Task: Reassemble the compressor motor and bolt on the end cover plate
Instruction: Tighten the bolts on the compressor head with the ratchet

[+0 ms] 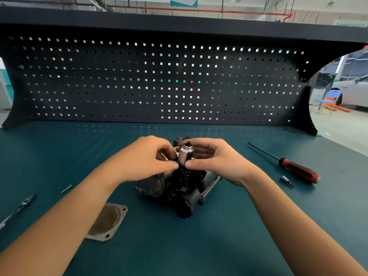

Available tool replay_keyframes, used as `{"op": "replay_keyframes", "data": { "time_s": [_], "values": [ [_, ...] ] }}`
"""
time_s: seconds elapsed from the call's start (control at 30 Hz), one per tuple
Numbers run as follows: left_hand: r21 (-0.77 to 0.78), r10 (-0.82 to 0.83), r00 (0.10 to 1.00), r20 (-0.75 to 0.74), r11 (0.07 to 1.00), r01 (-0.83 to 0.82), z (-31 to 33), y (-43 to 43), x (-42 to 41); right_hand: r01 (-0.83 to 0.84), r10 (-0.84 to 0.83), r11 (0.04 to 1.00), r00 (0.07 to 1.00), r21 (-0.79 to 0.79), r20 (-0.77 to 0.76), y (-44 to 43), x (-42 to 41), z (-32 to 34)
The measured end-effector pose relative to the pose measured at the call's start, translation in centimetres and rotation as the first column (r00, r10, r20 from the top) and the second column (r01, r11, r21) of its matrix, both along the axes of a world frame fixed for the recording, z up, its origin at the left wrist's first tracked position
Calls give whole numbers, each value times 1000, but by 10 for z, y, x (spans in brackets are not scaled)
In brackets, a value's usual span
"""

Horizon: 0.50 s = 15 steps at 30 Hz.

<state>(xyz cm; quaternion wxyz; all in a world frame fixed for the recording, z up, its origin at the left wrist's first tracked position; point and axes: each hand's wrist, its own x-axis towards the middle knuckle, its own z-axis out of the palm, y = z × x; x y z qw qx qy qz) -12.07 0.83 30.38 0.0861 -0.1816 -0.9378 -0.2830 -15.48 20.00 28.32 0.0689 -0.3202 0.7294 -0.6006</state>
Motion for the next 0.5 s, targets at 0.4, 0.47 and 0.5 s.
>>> {"op": "replay_keyframes", "data": {
  "time_s": [0.4, 0.47, 0.5],
  "values": [
    [63, 8, 999, 31, 998, -10, -3, 1, 2, -16, 15, 999, 1000, 46, 19, 2, -1, -1],
    [84, -12, 998, 59, 996, 7, -4, 1, 1, -11, 10, 998, 1000, 62, 16, 2, -1, -1],
    [96, -24, 997, 75, 995, 17, -4, 2, 1, -11, 10, 998, 1000, 68, 15, 2, -1, -2]
  ]
}}
